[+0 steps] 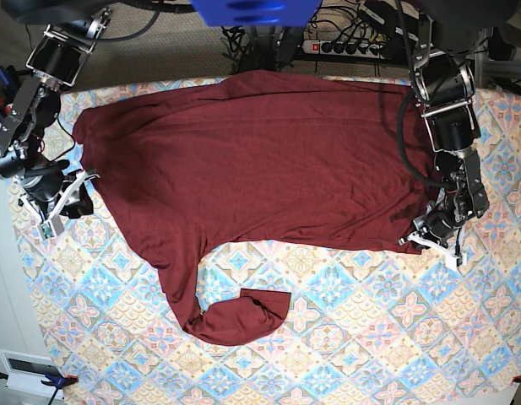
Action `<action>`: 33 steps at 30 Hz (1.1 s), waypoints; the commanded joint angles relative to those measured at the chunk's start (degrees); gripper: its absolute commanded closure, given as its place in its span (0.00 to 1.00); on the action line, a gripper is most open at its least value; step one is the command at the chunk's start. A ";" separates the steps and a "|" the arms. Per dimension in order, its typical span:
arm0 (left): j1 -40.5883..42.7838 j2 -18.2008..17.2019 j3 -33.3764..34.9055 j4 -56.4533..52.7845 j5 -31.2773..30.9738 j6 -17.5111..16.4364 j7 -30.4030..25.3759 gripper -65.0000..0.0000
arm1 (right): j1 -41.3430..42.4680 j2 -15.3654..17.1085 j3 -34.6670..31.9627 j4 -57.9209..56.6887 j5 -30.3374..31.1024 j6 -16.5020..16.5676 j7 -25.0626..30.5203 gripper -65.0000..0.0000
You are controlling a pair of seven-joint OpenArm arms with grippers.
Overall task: Layout the t-shirt on the table in an organized manner, then fold the t-shirt properly
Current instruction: 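Release the edge and grasp the shirt's opposite long edge with both grippers, then lift the opposite edge with both grippers and fold it over the first fold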
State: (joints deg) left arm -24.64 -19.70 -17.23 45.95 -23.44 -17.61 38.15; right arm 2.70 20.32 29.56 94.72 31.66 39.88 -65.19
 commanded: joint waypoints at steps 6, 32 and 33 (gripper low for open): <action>2.45 -0.38 -1.89 10.27 -0.25 -0.46 1.54 1.00 | 0.95 1.18 -3.58 0.89 0.74 -0.01 1.32 0.75; 11.24 -0.47 -13.58 25.74 -5.53 -0.72 8.05 1.00 | 22.75 1.44 -32.59 -33.66 -10.60 -0.01 23.56 0.58; 11.24 -0.47 -13.58 25.74 -5.53 -0.72 7.96 1.00 | 23.19 1.44 -33.39 -35.24 -10.60 -0.01 24.70 0.56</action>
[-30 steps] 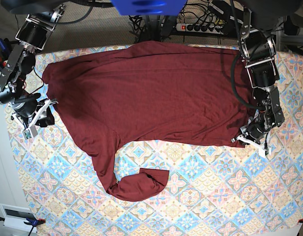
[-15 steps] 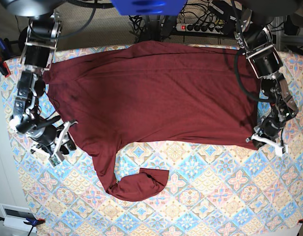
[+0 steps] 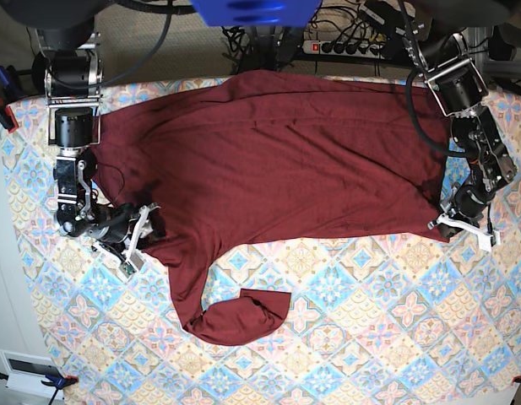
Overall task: Layout the t-shirt on the table in an organized manner, then fold the t-shirt properly
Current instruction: 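Lift the opposite edge with both grippers and fold it over the first fold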
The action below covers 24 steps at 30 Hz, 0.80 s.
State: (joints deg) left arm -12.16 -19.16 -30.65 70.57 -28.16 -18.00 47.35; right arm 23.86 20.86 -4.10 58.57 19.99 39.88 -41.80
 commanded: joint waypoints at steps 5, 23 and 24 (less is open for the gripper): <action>-1.33 -1.02 -0.16 1.13 -0.80 -0.33 -1.07 1.00 | 4.23 0.90 -0.43 -5.51 1.07 -0.01 6.42 0.59; -1.33 -1.02 -0.16 1.13 -0.80 -0.33 -1.07 1.00 | 4.23 5.56 -0.96 -13.25 1.07 -0.01 13.45 0.59; -1.33 -1.02 -0.16 1.13 -0.80 -0.33 -1.07 1.00 | 4.06 5.56 -0.96 -13.51 1.07 -0.01 13.89 0.59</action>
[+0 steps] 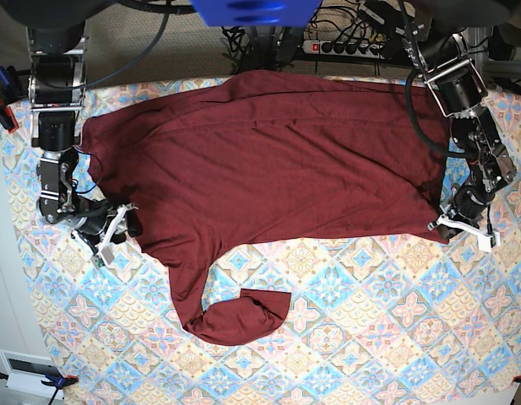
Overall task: Layout the t-shirt on the table in an organized manner, then fold the t-shirt properly
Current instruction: 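Lift the opposite edge with both grippers and fold it over the first fold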
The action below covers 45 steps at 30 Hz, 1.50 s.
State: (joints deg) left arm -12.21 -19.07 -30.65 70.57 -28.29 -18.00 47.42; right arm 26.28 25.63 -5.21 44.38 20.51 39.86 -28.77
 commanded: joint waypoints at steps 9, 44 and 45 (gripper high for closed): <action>-1.29 -1.11 -0.16 1.13 -0.67 -0.33 -1.13 1.00 | 1.45 0.70 -3.09 0.94 -3.41 0.10 1.04 0.80; 7.33 -7.96 -0.25 5.70 -17.02 -0.42 -1.31 1.00 | -19.82 0.70 20.38 50.17 2.21 0.14 -25.34 1.00; 7.77 -8.05 -0.25 5.70 -17.73 -0.42 -1.40 1.00 | -20.17 0.70 20.82 51.14 3.53 0.14 -25.69 1.00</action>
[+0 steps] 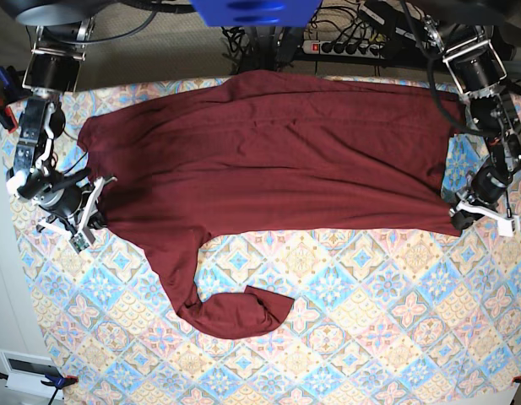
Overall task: Layout the t-shirt on the table in an organized manner, then fold the t-shirt properly
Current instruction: 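Lift the opposite edge with both grippers and fold it over the first fold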
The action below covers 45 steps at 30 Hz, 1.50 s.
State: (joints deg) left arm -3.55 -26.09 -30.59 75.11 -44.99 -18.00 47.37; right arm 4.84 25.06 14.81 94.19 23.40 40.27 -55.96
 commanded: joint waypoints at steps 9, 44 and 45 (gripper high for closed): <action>2.01 -1.74 -2.86 1.24 -4.55 -0.42 -1.00 1.00 | -5.15 1.45 5.63 6.77 5.04 -0.27 0.01 1.00; 21.18 -4.11 -5.15 12.58 -4.81 -0.42 -0.91 1.00 | -20.27 1.62 11.26 14.60 4.69 -0.27 -3.24 1.00; 21.27 -4.02 -5.06 12.58 -4.72 -0.42 -0.91 1.00 | -20.36 1.62 11.26 14.60 4.60 -0.27 -3.33 1.00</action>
State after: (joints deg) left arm 18.15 -28.69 -35.18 86.70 -49.45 -18.20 47.70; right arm -15.86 25.54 25.61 107.94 28.01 40.29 -59.86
